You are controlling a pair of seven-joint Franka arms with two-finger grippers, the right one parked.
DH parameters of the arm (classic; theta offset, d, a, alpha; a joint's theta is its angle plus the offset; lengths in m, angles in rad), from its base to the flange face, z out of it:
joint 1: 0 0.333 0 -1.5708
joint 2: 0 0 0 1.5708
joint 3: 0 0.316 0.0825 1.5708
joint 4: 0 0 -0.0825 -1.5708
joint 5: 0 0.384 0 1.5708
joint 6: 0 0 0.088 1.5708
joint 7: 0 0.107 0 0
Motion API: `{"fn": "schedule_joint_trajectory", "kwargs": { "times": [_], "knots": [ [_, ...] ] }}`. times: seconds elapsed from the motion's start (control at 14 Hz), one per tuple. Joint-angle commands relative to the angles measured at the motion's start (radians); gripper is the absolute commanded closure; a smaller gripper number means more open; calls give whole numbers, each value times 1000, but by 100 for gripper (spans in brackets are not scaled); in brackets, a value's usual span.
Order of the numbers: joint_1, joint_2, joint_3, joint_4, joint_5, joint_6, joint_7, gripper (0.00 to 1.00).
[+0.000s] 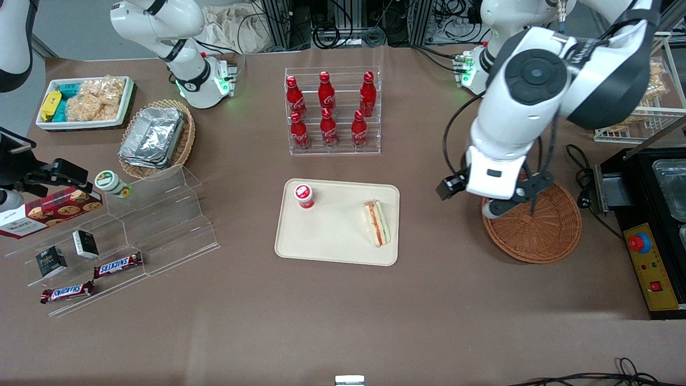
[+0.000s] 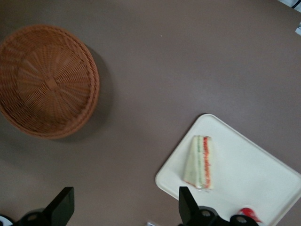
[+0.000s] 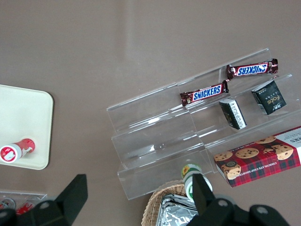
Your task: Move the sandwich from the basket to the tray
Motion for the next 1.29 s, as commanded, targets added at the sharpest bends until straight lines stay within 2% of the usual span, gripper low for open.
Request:
{"fn": "schedule_joint_trajectory", "kwargs": {
  "times": [0.0,0.14,0.29,0.43,1.0,1.21],
  "knots": [
    [-11,-107,132,-73,-81,-14,193,0],
    [-34,-176,242,-122,-129,-17,339,0],
    [-106,-248,400,-178,-175,-16,480,0],
    [-145,-311,506,-229,-198,-16,606,0],
    [-215,-500,770,-390,-215,-17,921,0],
    [-215,-523,809,-400,-217,-36,932,0]
  ]
}}
